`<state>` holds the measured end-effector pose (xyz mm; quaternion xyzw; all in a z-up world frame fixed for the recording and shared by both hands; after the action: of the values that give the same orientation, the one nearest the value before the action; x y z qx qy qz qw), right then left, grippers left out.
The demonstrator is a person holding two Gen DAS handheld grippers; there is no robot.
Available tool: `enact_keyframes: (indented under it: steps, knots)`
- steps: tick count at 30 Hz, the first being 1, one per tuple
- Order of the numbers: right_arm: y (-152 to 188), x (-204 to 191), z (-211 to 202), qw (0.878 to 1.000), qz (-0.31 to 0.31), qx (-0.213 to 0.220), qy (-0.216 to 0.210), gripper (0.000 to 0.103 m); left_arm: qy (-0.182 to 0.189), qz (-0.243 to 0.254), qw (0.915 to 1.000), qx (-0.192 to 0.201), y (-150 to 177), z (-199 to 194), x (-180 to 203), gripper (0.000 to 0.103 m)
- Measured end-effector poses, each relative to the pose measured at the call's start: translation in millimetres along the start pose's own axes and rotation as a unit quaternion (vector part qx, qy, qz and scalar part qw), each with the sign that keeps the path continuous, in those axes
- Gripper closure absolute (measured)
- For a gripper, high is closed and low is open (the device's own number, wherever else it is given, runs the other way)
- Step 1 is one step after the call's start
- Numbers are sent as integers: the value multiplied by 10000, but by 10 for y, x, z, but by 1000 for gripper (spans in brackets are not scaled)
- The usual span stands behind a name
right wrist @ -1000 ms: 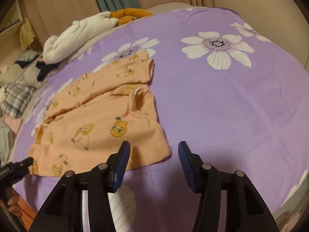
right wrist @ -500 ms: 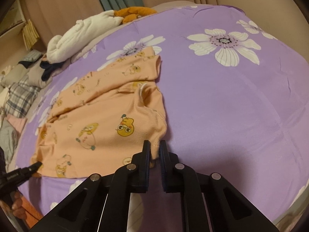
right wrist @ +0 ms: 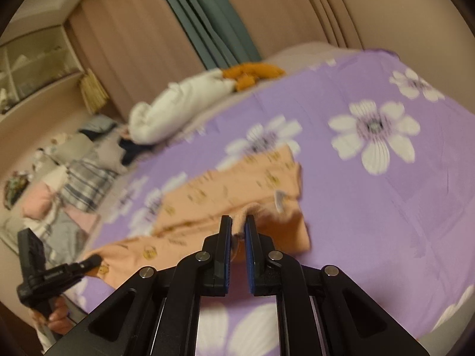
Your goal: Fold small clothes
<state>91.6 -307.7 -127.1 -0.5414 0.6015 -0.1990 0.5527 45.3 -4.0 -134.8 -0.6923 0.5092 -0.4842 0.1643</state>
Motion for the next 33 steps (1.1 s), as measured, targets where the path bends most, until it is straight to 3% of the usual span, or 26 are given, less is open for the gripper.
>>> enact_keyframes:
  steps: [5, 16, 33]
  knots:
    - [-290, -138, -206, 9992, 121, 347, -126, 93, 177, 17, 9998, 104, -222, -193, 91, 94]
    - [-442, -180, -240, 9984, 241, 519, -41, 93, 366, -45, 9993, -10, -398, -148, 135, 94]
    - [-772, -138, 201, 9971, 358, 664, 129, 93, 424, 0, 9988, -241, -733, 257, 127, 94]
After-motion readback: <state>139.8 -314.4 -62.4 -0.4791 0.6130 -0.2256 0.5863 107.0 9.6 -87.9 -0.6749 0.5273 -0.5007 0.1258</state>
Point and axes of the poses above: each gripper's, at about its wrist camera, not at the fingertips, and z roughly the way its jaws point, x to its right, y to its underside, the point moved 8 cm from there along z, roughly the way its jaws point, and after that the axes turned 11 degrees about x, right-handed, at the moved point
